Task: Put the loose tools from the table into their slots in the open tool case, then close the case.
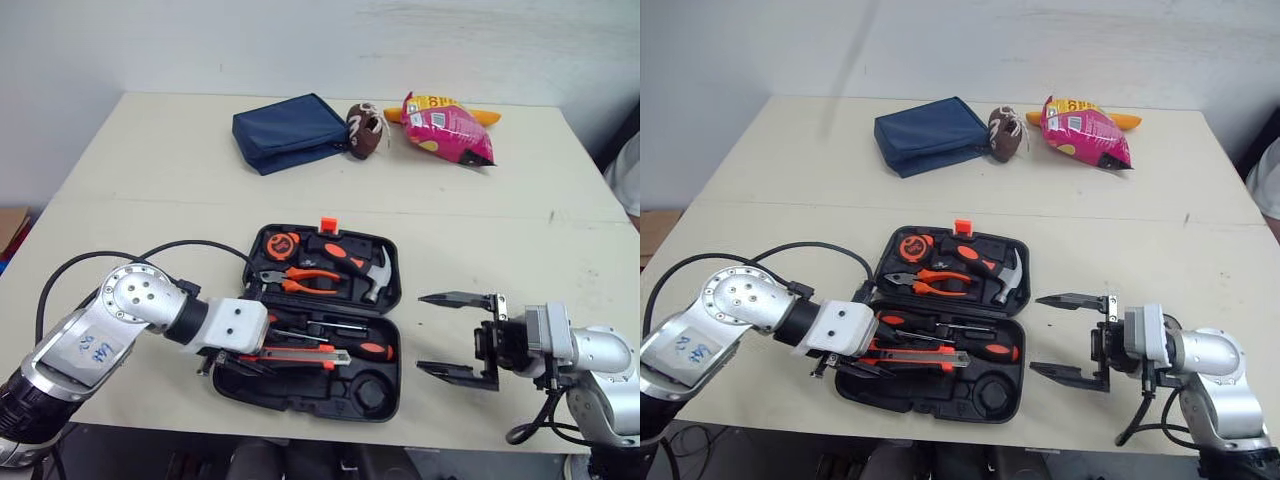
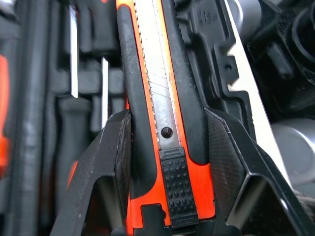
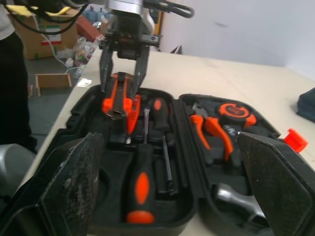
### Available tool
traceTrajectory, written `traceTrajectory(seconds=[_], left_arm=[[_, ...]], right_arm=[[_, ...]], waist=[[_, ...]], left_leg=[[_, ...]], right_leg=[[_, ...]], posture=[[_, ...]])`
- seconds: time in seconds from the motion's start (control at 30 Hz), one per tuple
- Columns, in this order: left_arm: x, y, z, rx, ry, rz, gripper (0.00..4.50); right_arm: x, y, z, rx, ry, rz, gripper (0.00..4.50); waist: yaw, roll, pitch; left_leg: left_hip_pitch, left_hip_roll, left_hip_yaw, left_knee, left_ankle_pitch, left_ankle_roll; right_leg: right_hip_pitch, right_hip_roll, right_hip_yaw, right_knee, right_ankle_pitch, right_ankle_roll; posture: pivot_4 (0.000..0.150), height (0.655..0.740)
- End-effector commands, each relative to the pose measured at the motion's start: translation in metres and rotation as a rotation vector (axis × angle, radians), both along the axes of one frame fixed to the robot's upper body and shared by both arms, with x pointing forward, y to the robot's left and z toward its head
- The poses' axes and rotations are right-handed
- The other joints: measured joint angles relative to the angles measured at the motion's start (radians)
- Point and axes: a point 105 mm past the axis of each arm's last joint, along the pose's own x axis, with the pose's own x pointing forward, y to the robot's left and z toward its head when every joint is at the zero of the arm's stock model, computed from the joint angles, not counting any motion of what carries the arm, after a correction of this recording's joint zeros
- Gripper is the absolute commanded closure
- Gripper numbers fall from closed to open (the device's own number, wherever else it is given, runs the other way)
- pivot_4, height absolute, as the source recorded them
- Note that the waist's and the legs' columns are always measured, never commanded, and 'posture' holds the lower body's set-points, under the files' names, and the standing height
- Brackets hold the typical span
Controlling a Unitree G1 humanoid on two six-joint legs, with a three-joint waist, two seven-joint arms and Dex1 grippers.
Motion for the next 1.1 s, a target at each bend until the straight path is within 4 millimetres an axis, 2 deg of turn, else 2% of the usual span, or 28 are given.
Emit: traceTrajectory(seconds=[0.03, 0.2, 0.53, 0.8, 0.93, 1.1], left_arm=[[-0.011, -0.006, -0.003, 0.06, 0.039, -0.045, 3.02], [-0.016, -0.013, -0.011, 0.093, 0.048, -0.078, 3.02], [-0.011, -0.014, -0.019, 0.156, 0.011, -0.098, 3.02], [-0.007, -0.01, -0.023, 0.192, 0.0, -0.082, 3.02], [-0.005, -0.007, -0.025, 0.202, 0.0, -0.023, 3.02], [-0.008, -0.006, -0.024, 0.217, 0.005, -0.034, 3.02]], right_arm=[[-0.009, -0.002, 0.013, 0.016, -0.021, -0.014, 0.0], [-0.017, -0.008, 0.011, 0.011, -0.001, -0.03, 0.0], [-0.024, -0.013, 0.005, 0.008, 0.007, -0.05, 0.0], [-0.024, -0.017, 0.001, 0.011, 0.001, -0.058, 0.0], [-0.023, -0.023, -0.009, 0.011, 0.003, -0.061, 0.0], [-0.02, -0.027, -0.017, 0.012, 0.001, -0.064, 0.0]], waist=[[0.002, 0.0, 0.0], [0.003, 0.0, 0.0], [0.003, 0.0, 0.0], [0.005, 0.0, 0.0], [0.007, 0.0, 0.0], [0.005, 0.0, 0.0]], left_leg=[[0.0, 0.0, 0.0, 0.0, 0.0, 0.0], [0.0, 0.0, 0.0, 0.001, 0.0, 0.0], [0.001, -0.001, 0.0, 0.002, 0.0, 0.0], [0.002, -0.001, 0.0, 0.003, 0.001, 0.001], [0.002, -0.001, 0.0, 0.003, 0.001, 0.001], [0.003, -0.001, 0.0, 0.004, 0.001, 0.001]], right_leg=[[0.0, 0.0, 0.0, 0.0, 0.0, 0.0], [0.0, 0.0, 0.001, 0.0, 0.0, 0.001], [0.001, 0.0, 0.001, 0.002, 0.0, 0.001], [0.002, 0.0, 0.001, 0.003, 0.0, 0.001], [0.003, 0.0, 0.001, 0.003, 0.0, 0.001], [0.003, 0.0, 0.002, 0.005, 0.0, 0.001]], posture=[[0.15, 0.74], [0.15, 0.74], [0.15, 0.74], [0.15, 0.74], [0.15, 0.74], [0.15, 0.74]])
